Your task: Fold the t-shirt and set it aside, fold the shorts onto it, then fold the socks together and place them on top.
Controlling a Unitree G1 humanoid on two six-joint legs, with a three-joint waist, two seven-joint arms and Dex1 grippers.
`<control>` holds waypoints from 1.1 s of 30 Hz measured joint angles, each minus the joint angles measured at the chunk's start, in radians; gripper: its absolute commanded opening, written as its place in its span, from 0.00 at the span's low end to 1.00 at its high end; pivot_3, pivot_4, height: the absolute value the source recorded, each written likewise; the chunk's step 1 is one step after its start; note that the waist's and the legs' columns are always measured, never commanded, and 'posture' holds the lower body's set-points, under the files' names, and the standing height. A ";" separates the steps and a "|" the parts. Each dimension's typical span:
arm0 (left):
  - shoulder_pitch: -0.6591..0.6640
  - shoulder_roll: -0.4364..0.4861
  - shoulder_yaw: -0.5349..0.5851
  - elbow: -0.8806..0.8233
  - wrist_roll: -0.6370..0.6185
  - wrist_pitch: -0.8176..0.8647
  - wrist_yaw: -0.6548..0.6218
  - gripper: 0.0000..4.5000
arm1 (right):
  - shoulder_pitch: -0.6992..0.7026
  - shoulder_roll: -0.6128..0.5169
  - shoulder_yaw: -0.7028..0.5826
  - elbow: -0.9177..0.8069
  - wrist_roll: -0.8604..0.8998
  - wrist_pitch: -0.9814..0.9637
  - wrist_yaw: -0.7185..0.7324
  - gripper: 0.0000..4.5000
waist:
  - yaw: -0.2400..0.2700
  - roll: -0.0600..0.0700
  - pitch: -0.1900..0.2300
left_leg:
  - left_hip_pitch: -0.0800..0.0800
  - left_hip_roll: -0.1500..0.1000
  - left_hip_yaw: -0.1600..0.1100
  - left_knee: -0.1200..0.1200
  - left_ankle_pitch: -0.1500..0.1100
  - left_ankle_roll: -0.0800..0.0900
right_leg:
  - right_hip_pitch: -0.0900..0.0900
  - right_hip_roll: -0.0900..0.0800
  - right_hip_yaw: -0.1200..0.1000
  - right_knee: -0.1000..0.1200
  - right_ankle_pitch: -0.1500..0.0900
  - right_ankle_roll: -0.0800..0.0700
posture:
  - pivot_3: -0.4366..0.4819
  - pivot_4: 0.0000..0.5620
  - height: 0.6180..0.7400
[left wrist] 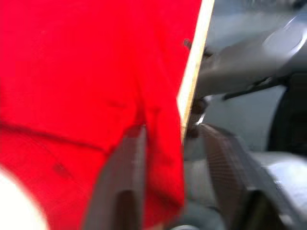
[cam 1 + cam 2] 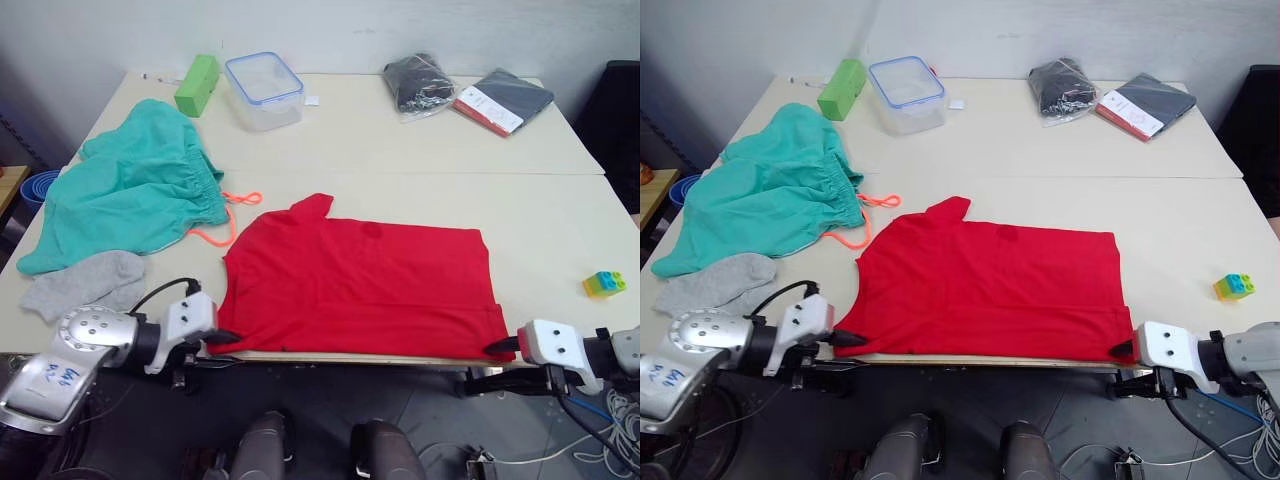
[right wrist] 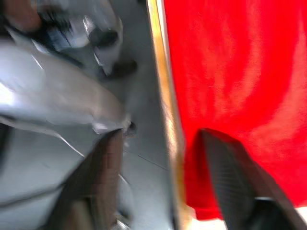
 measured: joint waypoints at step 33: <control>-0.980 -0.407 -0.202 1.288 0.323 -0.224 0.157 0.91 | -1.065 0.390 0.305 0.805 -0.277 0.588 -0.524 0.74 | -0.022 -0.002 0.004 | -0.022 -0.006 0.011 0.016 0.010 0.004 | -0.027 0.001 -0.001 0.022 0.003 0.004 | 0.48 0.27 1.00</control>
